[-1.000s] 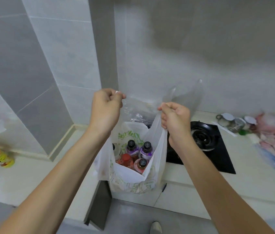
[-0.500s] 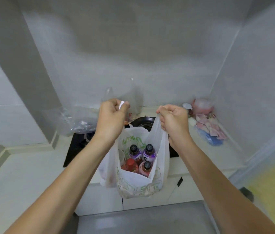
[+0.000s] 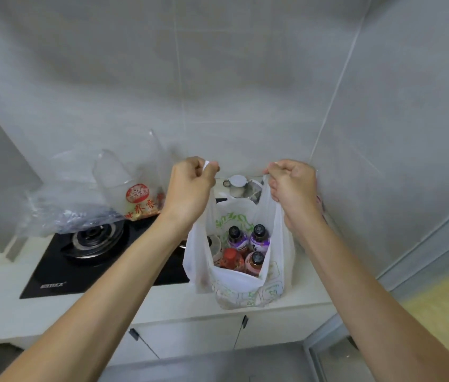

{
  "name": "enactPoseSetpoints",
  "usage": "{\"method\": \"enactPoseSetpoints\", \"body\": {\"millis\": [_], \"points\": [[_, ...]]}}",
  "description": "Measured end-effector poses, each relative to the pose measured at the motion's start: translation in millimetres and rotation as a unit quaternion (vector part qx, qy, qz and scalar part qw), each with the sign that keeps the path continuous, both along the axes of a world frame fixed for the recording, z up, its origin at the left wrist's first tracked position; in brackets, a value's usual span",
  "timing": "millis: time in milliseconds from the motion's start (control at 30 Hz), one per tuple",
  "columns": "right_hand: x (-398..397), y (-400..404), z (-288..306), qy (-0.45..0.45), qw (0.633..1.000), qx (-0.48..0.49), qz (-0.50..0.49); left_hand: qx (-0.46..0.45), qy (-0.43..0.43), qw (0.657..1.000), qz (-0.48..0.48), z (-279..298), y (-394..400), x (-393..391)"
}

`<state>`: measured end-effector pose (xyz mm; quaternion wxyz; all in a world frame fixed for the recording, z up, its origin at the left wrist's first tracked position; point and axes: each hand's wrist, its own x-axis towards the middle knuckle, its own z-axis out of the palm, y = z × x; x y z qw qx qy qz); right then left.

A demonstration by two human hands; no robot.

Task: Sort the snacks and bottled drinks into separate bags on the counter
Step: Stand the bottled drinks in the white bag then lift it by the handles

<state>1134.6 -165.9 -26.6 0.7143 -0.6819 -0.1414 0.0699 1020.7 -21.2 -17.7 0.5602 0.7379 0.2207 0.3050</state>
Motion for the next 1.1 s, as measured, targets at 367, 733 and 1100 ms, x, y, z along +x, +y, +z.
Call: {"method": "enactPoseSetpoints", "body": {"millis": [367, 733, 1100], "points": [[141.4, -14.2, -29.2, 0.017, 0.999, -0.004, -0.047, 0.008, 0.033, 0.997, -0.070, -23.6, -4.9, 159.4], [250.9, 13.9, -57.1, 0.023, 1.000, 0.012, -0.015, 0.015, 0.055, 0.997, -0.047, -37.9, 25.4, 262.4], [323.7, 42.3, -80.1, 0.008, 0.995, -0.074, 0.059, -0.033, 0.077, 0.997, -0.001, -48.8, 50.8, 300.7]]}}
